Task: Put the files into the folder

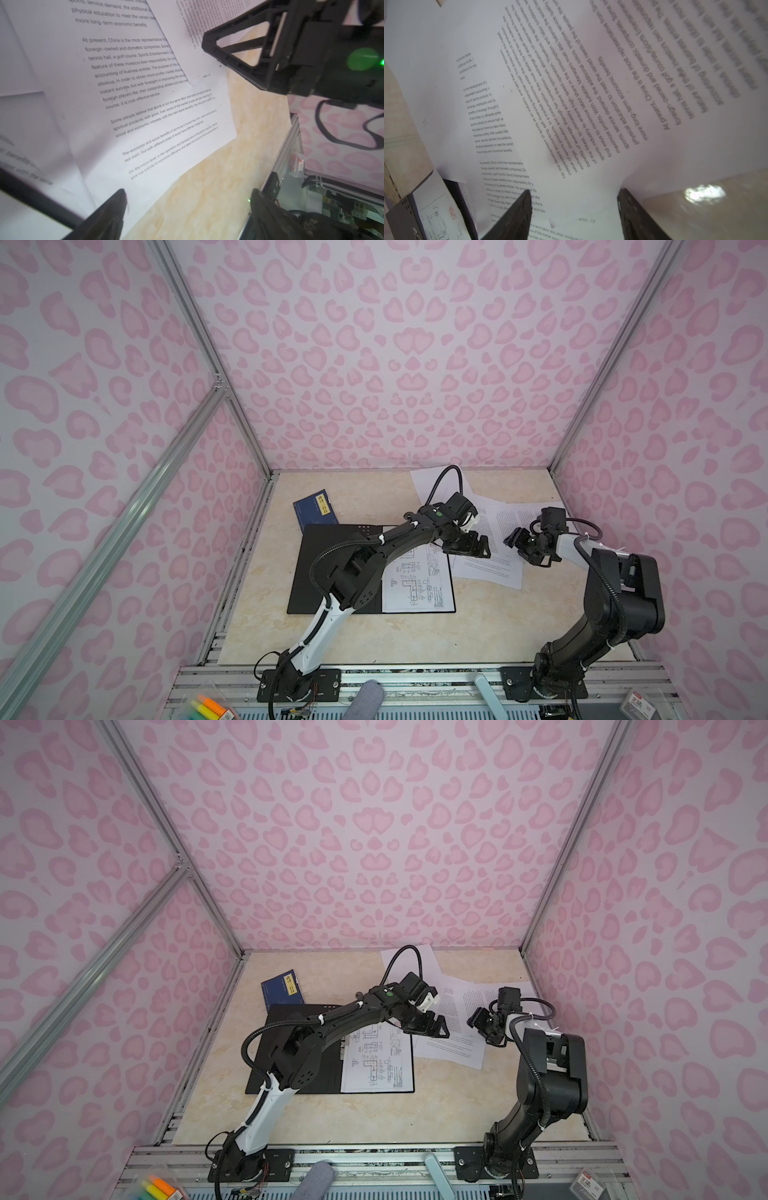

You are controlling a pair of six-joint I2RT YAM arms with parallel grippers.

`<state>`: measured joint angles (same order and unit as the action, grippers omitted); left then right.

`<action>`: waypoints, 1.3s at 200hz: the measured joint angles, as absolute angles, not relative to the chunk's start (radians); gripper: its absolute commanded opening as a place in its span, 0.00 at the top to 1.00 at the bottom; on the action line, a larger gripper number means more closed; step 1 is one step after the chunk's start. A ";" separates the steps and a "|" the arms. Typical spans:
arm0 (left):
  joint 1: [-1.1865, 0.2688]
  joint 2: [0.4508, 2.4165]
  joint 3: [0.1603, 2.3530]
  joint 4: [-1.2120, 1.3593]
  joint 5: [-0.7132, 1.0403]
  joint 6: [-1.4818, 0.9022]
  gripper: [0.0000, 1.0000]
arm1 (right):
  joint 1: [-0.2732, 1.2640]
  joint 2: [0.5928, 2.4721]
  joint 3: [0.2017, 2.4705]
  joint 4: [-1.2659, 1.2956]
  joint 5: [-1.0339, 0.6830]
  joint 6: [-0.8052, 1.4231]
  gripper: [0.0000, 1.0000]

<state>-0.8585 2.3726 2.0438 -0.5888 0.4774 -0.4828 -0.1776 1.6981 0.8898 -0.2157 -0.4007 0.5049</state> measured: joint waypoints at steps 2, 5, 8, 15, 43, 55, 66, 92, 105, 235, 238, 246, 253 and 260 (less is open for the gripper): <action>-0.858 2.377 2.046 -0.589 0.471 -0.480 0.06 | -0.177 1.699 0.889 -0.213 -0.402 0.505 0.33; -0.857 2.383 2.050 -0.589 0.461 -0.477 0.06 | -0.177 1.700 0.888 -0.208 -0.402 0.505 0.33; -0.856 2.385 2.051 -0.589 0.455 -0.476 0.06 | -0.177 1.700 0.888 -0.207 -0.403 0.505 0.33; -0.853 2.391 2.053 -0.587 0.438 -0.476 0.06 | -0.177 1.702 0.888 -0.203 -0.409 0.504 0.33; -0.837 2.405 2.057 -0.567 0.373 -0.473 0.06 | -0.180 1.712 0.888 -0.181 -0.427 0.503 0.33; -0.830 2.411 2.058 -0.561 0.351 -0.473 0.06 | -0.181 1.715 0.888 -0.174 -0.435 0.502 0.33; -0.822 2.419 2.064 -0.555 0.337 -0.474 0.06 | -0.182 1.720 0.888 -0.167 -0.444 0.502 0.33; -0.811 2.453 2.096 -0.551 0.325 -0.478 0.07 | -0.185 1.732 0.888 -0.148 -0.462 0.502 0.33; -0.808 2.465 2.099 -0.550 0.328 -0.479 0.07 | -0.187 1.735 0.888 -0.142 -0.472 0.503 0.33; -0.795 2.491 2.118 -0.477 0.422 -0.640 0.47 | -0.203 1.754 0.882 -0.098 -0.532 0.516 0.34; -0.794 2.491 2.117 -0.477 0.421 -0.653 0.48 | -0.203 1.754 0.881 -0.097 -0.533 0.516 0.34; -0.790 2.491 2.117 -0.477 0.418 -0.673 0.51 | -0.203 1.754 0.881 -0.096 -0.535 0.517 0.34; -0.786 2.491 2.117 -0.477 0.411 -0.691 0.55 | -0.204 1.754 0.880 -0.094 -0.537 0.517 0.34; -0.782 2.491 2.117 -0.477 0.408 -0.715 0.59 | -0.205 1.754 0.880 -0.092 -0.539 0.517 0.34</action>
<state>-0.7818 2.4908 2.1166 -0.4770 0.4076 -0.7147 -0.2050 1.7542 0.8799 -0.0917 -0.5388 0.5175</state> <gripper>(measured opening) 0.478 0.663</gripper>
